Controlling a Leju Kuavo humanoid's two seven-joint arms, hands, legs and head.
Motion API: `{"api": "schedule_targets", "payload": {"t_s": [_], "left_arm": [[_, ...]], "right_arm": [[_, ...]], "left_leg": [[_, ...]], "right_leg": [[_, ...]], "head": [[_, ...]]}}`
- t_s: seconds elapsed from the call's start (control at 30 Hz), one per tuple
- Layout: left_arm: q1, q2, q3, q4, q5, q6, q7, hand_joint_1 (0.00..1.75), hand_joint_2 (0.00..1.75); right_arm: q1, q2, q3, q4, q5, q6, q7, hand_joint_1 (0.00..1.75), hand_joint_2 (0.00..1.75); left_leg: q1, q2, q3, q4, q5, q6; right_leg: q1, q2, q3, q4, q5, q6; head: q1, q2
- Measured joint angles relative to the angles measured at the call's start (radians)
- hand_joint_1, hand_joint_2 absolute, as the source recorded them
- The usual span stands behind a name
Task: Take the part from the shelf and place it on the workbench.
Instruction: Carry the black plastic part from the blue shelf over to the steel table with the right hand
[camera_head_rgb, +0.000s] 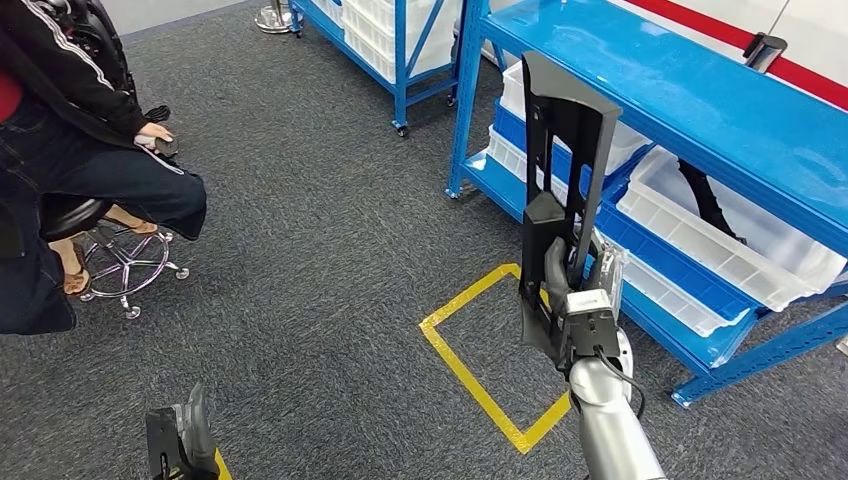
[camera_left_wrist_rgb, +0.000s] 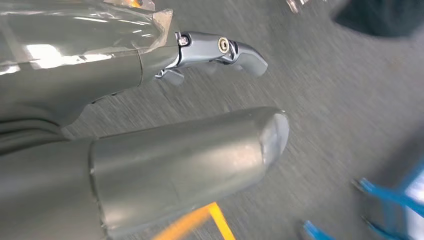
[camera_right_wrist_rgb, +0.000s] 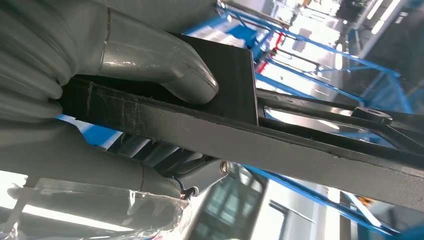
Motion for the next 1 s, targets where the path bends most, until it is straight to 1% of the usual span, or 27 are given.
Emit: {"api": "schedule_targets", "payload": {"t_s": [0.03, 0.07, 0.1, 0.13, 0.17, 0.23, 0.27, 0.3, 0.33, 0.37, 0.4, 0.43, 0.47, 0.5, 0.53, 0.57, 0.6, 0.63, 0.67, 0.7, 0.77, 0.8, 0.83, 0.87, 0.9, 0.97, 1.0], "left_arm": [[0.018, 0.006, 0.001, 0.011, 0.0, 0.047, 0.021, 0.0, 0.0], [0.037, 0.012, 0.005, 0.023, 0.005, 0.09, 0.046, 0.0, 0.0], [0.056, 0.019, 0.012, 0.037, 0.02, 0.125, 0.077, 0.0, 0.0], [0.077, 0.025, 0.023, 0.049, 0.04, 0.146, 0.109, 0.0, 0.0], [0.1, 0.031, 0.039, 0.062, 0.065, 0.157, 0.137, 0.0, 0.0], [0.148, 0.04, 0.072, 0.084, 0.101, 0.163, 0.175, 0.0, 0.0], [0.169, 0.044, 0.086, 0.092, 0.11, 0.165, 0.183, 0.0, 0.0], [0.185, 0.047, 0.096, 0.099, 0.112, 0.17, 0.192, 0.0, 0.0], [0.194, 0.049, 0.104, 0.106, 0.114, 0.186, 0.213, 0.0, 0.0], [0.198, 0.05, 0.114, 0.113, 0.118, 0.213, 0.251, 0.0, 0.0], [0.201, 0.05, 0.125, 0.121, 0.125, 0.249, 0.304, 0.0, 0.0], [0.204, 0.049, 0.136, 0.127, 0.133, 0.288, 0.36, 0.0, 0.0], [0.211, 0.047, 0.148, 0.133, 0.141, 0.321, 0.407, 0.0, 0.0], [0.22, 0.045, 0.158, 0.137, 0.147, 0.344, 0.438, 0.0, 0.0], [0.228, 0.044, 0.167, 0.14, 0.15, 0.356, 0.453, 0.0, 0.0], [0.234, 0.042, 0.175, 0.142, 0.152, 0.362, 0.459, 0.0, 0.0], [0.236, 0.041, 0.18, 0.144, 0.152, 0.364, 0.463, 0.0, 0.0], [0.235, 0.039, 0.185, 0.144, 0.152, 0.365, 0.467, 0.0, 0.0], [0.234, 0.037, 0.188, 0.145, 0.15, 0.366, 0.471, 0.0, 0.0], [0.234, 0.035, 0.19, 0.146, 0.146, 0.366, 0.476, 0.0, 0.0], [0.238, 0.033, 0.19, 0.149, 0.127, 0.367, 0.478, 0.0, 0.0], [0.24, 0.031, 0.189, 0.15, 0.112, 0.367, 0.473, 0.0, 0.0], [0.241, 0.03, 0.186, 0.151, 0.093, 0.367, 0.464, 0.0, 0.0], [0.24, 0.029, 0.181, 0.151, 0.071, 0.369, 0.454, 0.0, 0.0], [0.239, 0.028, 0.173, 0.151, 0.049, 0.371, 0.443, 0.0, 0.0], [0.237, 0.029, 0.154, 0.151, 0.012, 0.377, 0.425, 0.0, 0.0], [0.237, 0.029, 0.145, 0.151, 0.001, 0.38, 0.419, 0.0, 0.0]], "right_arm": [[0.015, -0.004, -0.007, 0.002, -0.006, 0.004, -0.006, 1.75, 1.75], [0.028, -0.007, -0.009, 0.003, -0.008, 0.006, -0.011, 1.75, 1.75], [0.039, -0.009, -0.011, 0.004, -0.01, 0.005, -0.014, 1.75, 1.75], [0.05, -0.012, -0.012, 0.003, -0.011, 0.002, -0.017, 1.75, 1.75], [0.061, -0.015, -0.012, 0.002, -0.012, -0.001, -0.019, 1.75, 1.75], [0.083, -0.021, -0.012, -0.002, -0.015, -0.008, -0.021, 1.75, 1.75], [0.09, -0.023, -0.012, -0.004, -0.016, -0.011, -0.021, 1.75, 1.75], [0.095, -0.024, -0.013, -0.006, -0.017, -0.013, -0.021, 1.75, 1.75], [0.097, -0.025, -0.013, -0.008, -0.018, -0.015, -0.021, 1.75, 1.75], [0.1, -0.025, -0.013, -0.01, -0.019, -0.016, -0.021, 1.75, 1.75], [0.103, -0.026, -0.012, -0.011, -0.021, -0.018, -0.021, 1.75, 1.75], [0.107, -0.027, -0.01, -0.011, -0.023, -0.019, -0.021, 1.75, 1.75], [0.112, -0.029, -0.008, -0.011, -0.025, -0.021, -0.021, 1.75, 1.75], [0.118, -0.03, -0.004, -0.011, -0.026, -0.023, -0.021, 1.75, 1.75], [0.122, -0.031, -0.001, -0.011, -0.027, -0.025, -0.021, 1.75, 1.75], [0.125, -0.032, 0.001, -0.011, -0.027, -0.026, -0.021, 1.75, 1.75], [0.127, -0.032, 0.003, -0.012, -0.027, -0.027, -0.021, 1.75, 1.75], [0.129, -0.034, 0.004, -0.014, -0.028, -0.028, -0.021, 1.75, 1.75], [0.13, -0.036, 0.005, -0.017, -0.028, -0.03, -0.022, 1.75, 1.75], [0.131, -0.038, 0.007, -0.021, -0.028, -0.032, -0.024, 1.75, 1.75], [0.135, -0.04, 0.014, -0.031, -0.024, -0.038, -0.027, 1.75, 1.75], [0.137, -0.04, 0.019, -0.037, -0.019, -0.042, -0.027, 1.75, 1.75], [0.139, -0.04, 0.023, -0.044, -0.01, -0.046, -0.027, 1.75, 1.75], [0.142, -0.041, 0.027, -0.052, 0.001, -0.05, -0.024, 1.75, 1.75], [0.145, -0.041, 0.03, -0.057, 0.012, -0.052, -0.018, 1.75, 1.75], [0.151, -0.041, 0.036, -0.061, 0.029, -0.054, -0.005, 1.75, 1.75], [0.153, -0.041, 0.04, -0.062, 0.034, -0.054, 0.0, 1.75, 1.75]], "left_leg": [[-0.001, -0.011, 0.0, 0.0, 0.001, 0.0], [-0.002, -0.02, 0.0, 0.0, 0.001, 0.0], [-0.003, -0.027, 0.0, 0.001, 0.002, -0.002], [-0.005, -0.034, 0.0, 0.001, 0.003, -0.005], [-0.006, -0.039, -0.001, 0.001, 0.004, -0.009], [-0.006, -0.049, -0.002, -0.003, 0.009, -0.019], [-0.005, -0.048, -0.004, -0.002, 0.009, -0.023], [-0.005, -0.037, -0.009, 0.006, 0.001, -0.027], [-0.006, -0.019, -0.021, 0.033, -0.019, -0.031], [-0.005, 0.004, -0.042, 0.08, -0.051, -0.035], [-0.004, 0.023, -0.07, 0.145, -0.088, -0.04], [-0.001, 0.032, -0.098, 0.214, -0.12, -0.044], [0.002, 0.036, -0.118, 0.264, -0.139, -0.048], [0.006, 0.039, -0.122, 0.281, -0.141, -0.051], [0.009, 0.045, -0.103, 0.254, -0.124, -0.054], [0.013, 0.056, -0.065, 0.195, -0.098, -0.056], [0.016, 0.076, -0.021, 0.122, -0.076, -0.058], [0.016, 0.092, 0.016, 0.061, -0.06, -0.055], [0.014, 0.101, 0.038, 0.024, -0.053, -0.051], [0.01, 0.103, 0.046, 0.009, -0.054, -0.044], [0.004, 0.083, 0.046, 0.005, -0.048, -0.028], [0.003, 0.075, 0.047, 0.0, -0.043, -0.019], [0.003, 0.067, 0.047, -0.005, -0.038, -0.01], [0.004, 0.059, 0.047, -0.009, -0.033, -0.003], [0.003, 0.049, 0.044, -0.009, -0.03, 0.001], [0.002, 0.026, 0.038, -0.009, -0.027, 0.005], [0.001, 0.014, 0.036, -0.008, -0.026, 0.006]], "right_leg": [[0.0, 0.004, 0.024, -0.044, 0.02, 0.006], [0.0, 0.015, 0.063, -0.119, 0.047, 0.011], [0.0, 0.031, 0.101, -0.192, 0.071, 0.012], [0.001, 0.042, 0.131, -0.248, 0.088, 0.009], [0.003, 0.05, 0.147, -0.278, 0.096, 0.004], [0.009, 0.042, 0.152, -0.285, 0.101, -0.01], [0.004, 0.035, 0.153, -0.288, 0.104, -0.017], [0.001, 0.026, 0.155, -0.291, 0.108, -0.025], [-0.004, 0.016, 0.157, -0.295, 0.111, -0.035], [-0.007, 0.004, 0.159, -0.298, 0.112, -0.042], [-0.004, -0.007, 0.16, -0.298, 0.112, -0.047], [-0.002, -0.019, 0.16, -0.298, 0.111, -0.05], [-0.001, -0.029, 0.16, -0.298, 0.111, -0.05], [-0.001, -0.039, 0.16, -0.298, 0.111, -0.05], [-0.001, -0.049, 0.16, -0.297, 0.111, -0.05], [-0.001, -0.058, 0.161, -0.297, 0.11, -0.049], [0.0, -0.068, 0.161, -0.295, 0.109, -0.046], [0.004, -0.077, 0.16, -0.293, 0.106, -0.041], [0.008, -0.085, 0.161, -0.292, 0.103, -0.035], [0.011, -0.093, 0.163, -0.292, 0.101, -0.028], [0.012, -0.104, 0.167, -0.292, 0.099, -0.014], [0.01, -0.093, 0.165, -0.285, 0.093, -0.009], [0.007, -0.073, 0.156, -0.264, 0.078, -0.007], [0.003, -0.047, 0.137, -0.22, 0.052, -0.009], [0.001, -0.022, 0.109, -0.157, 0.021, -0.013], [0.0, -0.004, 0.049, -0.028, -0.029, -0.015], [0.0, -0.001, 0.038, -0.002, -0.034, -0.01]], "head": [[0.0, 0.0], [0.0, 0.0], [0.0, 0.0], [0.0, 0.0], [0.0, 0.0], [0.001, 0.0], [0.001, 0.0], [0.0, 0.0], [-0.001, 0.0], [-0.002, 0.0], [-0.002, 0.0], [-0.003, 0.0], [-0.003, 0.0], [-0.003, 0.0], [-0.003, 0.0], [-0.004, 0.0], [-0.004, 0.0], [-0.004, 0.0], [-0.001, 0.0], [0.001, 0.0], [0.005, 0.0], [0.005, 0.0], [0.005, 0.0], [0.006, 0.0], [0.007, 0.0], [0.008, 0.0], [0.008, 0.0]]}}
